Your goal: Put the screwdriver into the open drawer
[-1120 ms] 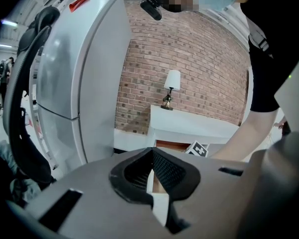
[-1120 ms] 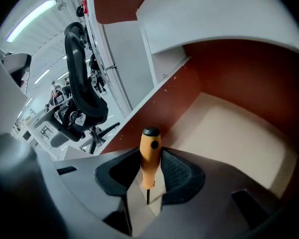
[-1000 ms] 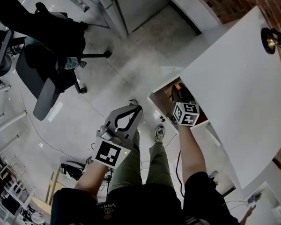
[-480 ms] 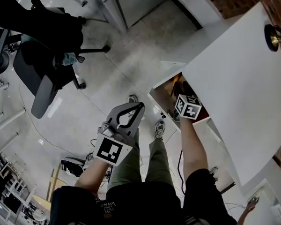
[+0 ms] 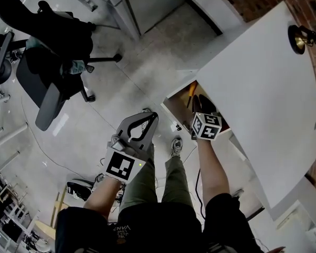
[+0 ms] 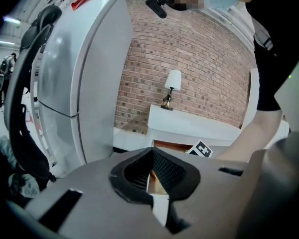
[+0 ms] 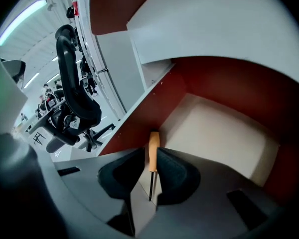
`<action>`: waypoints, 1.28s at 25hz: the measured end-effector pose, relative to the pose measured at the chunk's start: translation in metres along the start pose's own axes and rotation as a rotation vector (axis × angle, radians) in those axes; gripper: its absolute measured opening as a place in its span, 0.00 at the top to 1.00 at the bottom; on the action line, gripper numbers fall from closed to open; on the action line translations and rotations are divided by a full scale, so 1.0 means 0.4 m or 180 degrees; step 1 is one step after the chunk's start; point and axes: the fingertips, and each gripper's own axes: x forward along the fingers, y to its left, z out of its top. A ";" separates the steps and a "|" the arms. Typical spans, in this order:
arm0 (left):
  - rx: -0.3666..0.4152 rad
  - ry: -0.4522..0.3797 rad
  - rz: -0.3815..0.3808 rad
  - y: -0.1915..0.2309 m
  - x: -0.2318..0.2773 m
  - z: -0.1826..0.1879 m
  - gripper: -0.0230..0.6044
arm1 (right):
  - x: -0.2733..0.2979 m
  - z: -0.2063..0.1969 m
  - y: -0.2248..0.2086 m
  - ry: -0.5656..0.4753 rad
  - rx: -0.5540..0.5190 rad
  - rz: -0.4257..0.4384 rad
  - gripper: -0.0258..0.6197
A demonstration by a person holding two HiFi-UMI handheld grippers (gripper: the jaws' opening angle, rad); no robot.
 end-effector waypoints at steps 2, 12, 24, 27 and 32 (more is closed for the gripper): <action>-0.0012 -0.0020 0.0028 -0.012 -0.007 0.010 0.95 | -0.027 0.005 0.018 -0.0052 -0.0031 0.0036 0.90; -0.0071 -0.0061 0.0153 -0.110 -0.059 0.068 0.95 | -0.259 0.047 0.103 -0.0485 -0.0103 0.0287 0.96; 0.0023 -0.0210 0.0310 -0.303 -0.152 0.150 0.95 | -0.635 0.130 0.156 -0.1126 -0.0283 0.0719 0.96; 0.0046 -0.0259 0.0330 -0.358 -0.178 0.169 0.95 | -0.719 0.139 0.156 -0.1233 -0.0332 0.0801 0.96; 0.0118 -0.0330 0.0411 -0.425 -0.230 0.202 0.95 | -0.845 0.158 0.160 -0.1445 -0.0429 0.0917 0.96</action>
